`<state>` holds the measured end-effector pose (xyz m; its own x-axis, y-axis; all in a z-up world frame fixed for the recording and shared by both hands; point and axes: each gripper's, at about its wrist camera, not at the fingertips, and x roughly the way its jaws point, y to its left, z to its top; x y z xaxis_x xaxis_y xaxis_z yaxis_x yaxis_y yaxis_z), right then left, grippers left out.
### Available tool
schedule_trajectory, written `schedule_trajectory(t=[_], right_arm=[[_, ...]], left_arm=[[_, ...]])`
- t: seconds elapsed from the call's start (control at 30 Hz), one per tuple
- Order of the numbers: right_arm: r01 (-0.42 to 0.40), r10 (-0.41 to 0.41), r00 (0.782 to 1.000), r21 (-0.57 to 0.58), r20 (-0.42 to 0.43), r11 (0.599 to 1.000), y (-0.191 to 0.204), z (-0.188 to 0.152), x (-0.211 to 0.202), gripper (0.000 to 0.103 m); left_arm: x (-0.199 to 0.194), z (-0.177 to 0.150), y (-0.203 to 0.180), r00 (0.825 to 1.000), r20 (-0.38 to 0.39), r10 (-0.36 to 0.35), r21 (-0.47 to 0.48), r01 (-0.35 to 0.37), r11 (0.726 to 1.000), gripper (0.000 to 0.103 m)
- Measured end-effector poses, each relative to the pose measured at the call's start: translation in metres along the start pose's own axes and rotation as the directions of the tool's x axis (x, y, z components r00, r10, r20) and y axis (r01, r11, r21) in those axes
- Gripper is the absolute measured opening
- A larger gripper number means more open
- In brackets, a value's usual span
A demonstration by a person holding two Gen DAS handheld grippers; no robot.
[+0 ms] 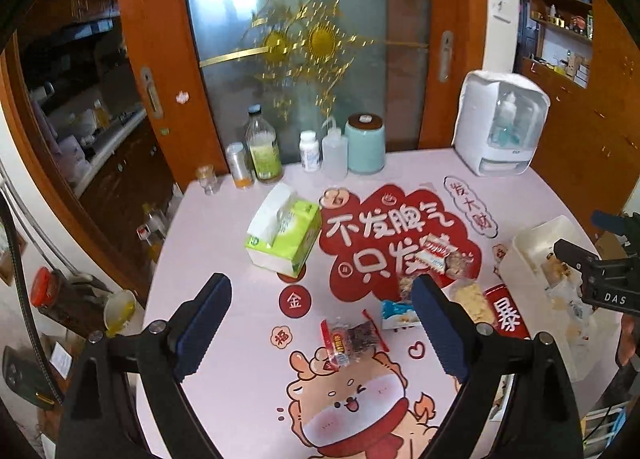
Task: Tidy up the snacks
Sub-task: 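Withdraw both tools from the bin back over the remaining snacks, then grasp the clear puffed-snack box with the right tool while the left tool grasps the dark-wrapped snack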
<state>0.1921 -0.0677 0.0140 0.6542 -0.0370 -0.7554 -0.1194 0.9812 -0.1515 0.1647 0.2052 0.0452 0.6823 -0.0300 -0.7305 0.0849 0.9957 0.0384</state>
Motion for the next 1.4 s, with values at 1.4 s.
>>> schedule_trajectory(t=[1.4], right_arm=[[-0.094, 0.167, 0.867, 0.174, -0.470, 0.980, 0.017, -0.085, 0.218, 0.078]], left_arm=[[0.282, -0.095, -0.045, 0.807, -0.554, -0.204, -0.229, 0.088, 0.970, 0.102]])
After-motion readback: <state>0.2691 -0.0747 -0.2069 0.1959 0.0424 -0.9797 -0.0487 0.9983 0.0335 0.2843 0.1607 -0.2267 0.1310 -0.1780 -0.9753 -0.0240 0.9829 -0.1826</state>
